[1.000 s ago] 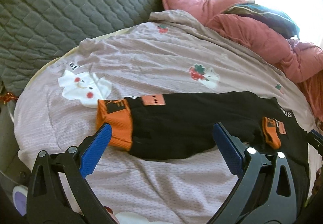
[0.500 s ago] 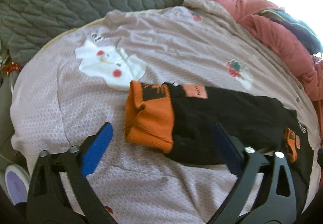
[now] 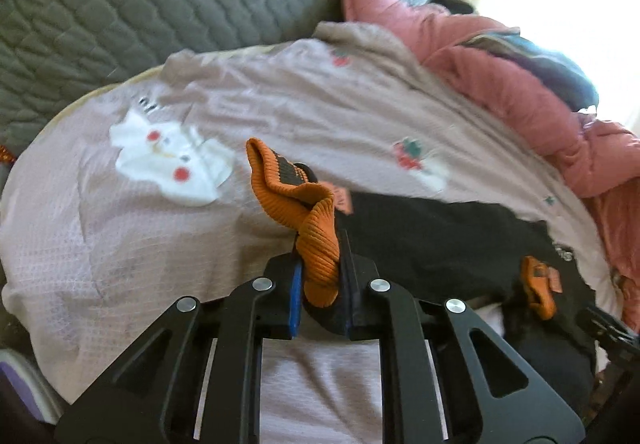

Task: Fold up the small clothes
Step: 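Carry the sleeve across the body with the left tool and release, then grasp the placed orange cuff with the right tool and straighten it, then lower the cuff onto the sweatshirt and open the right tool, then move both open tools to the hem of the black sweatshirt, then close the left tool on the hem while the right tool grasps the hem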

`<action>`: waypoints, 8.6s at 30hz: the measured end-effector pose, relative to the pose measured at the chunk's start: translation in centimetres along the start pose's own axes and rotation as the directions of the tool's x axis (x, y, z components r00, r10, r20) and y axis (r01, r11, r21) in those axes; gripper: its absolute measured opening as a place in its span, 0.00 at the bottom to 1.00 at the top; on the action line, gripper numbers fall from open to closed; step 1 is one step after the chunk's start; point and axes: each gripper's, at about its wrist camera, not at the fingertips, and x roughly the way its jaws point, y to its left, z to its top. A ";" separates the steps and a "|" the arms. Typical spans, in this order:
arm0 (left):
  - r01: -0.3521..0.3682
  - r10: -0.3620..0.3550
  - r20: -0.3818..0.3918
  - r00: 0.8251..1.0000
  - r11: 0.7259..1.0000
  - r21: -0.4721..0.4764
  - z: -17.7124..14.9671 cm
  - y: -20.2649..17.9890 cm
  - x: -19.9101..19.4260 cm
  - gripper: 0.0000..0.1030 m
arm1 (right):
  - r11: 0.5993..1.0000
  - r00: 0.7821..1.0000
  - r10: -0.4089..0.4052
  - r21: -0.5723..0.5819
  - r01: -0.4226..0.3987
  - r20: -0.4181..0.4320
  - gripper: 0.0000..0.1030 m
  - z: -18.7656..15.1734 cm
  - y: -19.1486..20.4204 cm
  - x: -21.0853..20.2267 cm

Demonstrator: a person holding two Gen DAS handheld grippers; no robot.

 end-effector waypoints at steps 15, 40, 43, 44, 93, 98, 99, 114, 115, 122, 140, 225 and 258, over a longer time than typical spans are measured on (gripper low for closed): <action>0.229 -0.234 0.031 0.972 0.967 0.113 0.7 -10.4 -2.9 0.07 | 0.990 0.998 -0.040 0.135 0.032 0.057 0.95 -1.6 -6.8 -3.8; 0.461 -0.419 -0.194 0.887 0.824 0.329 -5.0 -27.0 -1.1 0.07 | 0.941 0.979 -0.158 0.321 0.109 0.130 0.95 -4.3 -16.9 -10.0; 0.471 -0.413 -0.231 0.881 0.814 0.341 -6.1 -28.2 -0.2 0.07 | 0.934 0.976 -0.175 0.337 0.122 0.133 0.95 -4.7 -17.9 -10.5; 0.474 -0.411 -0.242 0.879 0.811 0.343 -6.4 -28.6 0.1 0.07 | 0.932 0.975 -0.179 0.342 0.125 0.133 0.95 -4.8 -18.2 -10.6; 0.333 -0.309 -0.127 0.943 0.892 0.306 -6.4 -18.5 2.1 0.31 | 0.990 0.984 -0.074 0.130 0.053 0.160 0.07 0.6 -12.6 -7.8; 0.331 -0.306 -0.128 0.943 0.891 0.310 -6.5 -18.5 2.1 0.31 | 0.978 0.966 -0.149 0.177 0.112 0.210 0.07 1.2 -15.8 -10.3; 0.333 -0.308 -0.128 0.943 0.891 0.309 -6.5 -18.5 2.0 0.31 | 0.974 0.963 -0.165 0.189 0.126 0.211 0.07 1.2 -16.5 -10.5; 0.327 -0.291 -0.152 0.944 0.874 0.359 -6.5 -21.0 2.2 0.31 | 0.925 0.936 -0.331 0.237 0.298 0.116 0.07 -1.2 -20.7 -7.9; 0.331 -0.294 -0.156 0.943 0.869 0.368 -6.4 -21.7 2.2 0.31 | 0.924 0.936 -0.333 0.238 0.301 0.110 0.07 -1.2 -20.8 -7.8; 0.369 -0.309 -0.206 0.928 0.832 0.415 -6.3 -26.7 3.6 0.31 | 0.920 0.938 -0.337 0.239 0.310 0.081 0.07 -1.6 -21.2 -7.2; 0.363 -0.247 -0.305 0.920 0.832 0.421 -8.4 -27.5 8.2 0.31 | 0.863 0.877 -0.478 0.216 0.456 0.057 0.15 -2.4 -22.0 -7.0; 0.280 -0.200 -0.247 0.948 0.893 0.353 -9.0 -14.6 -4.9 0.76 | 0.950 0.958 -0.276 0.172 0.260 0.079 0.84 -12.3 -16.7 -17.9; 0.286 -0.147 -0.376 0.915 0.892 0.349 -16.1 -11.4 -6.1 0.07 | 0.968 0.978 -0.195 0.148 0.204 -0.077 0.78 -21.7 -15.5 -18.4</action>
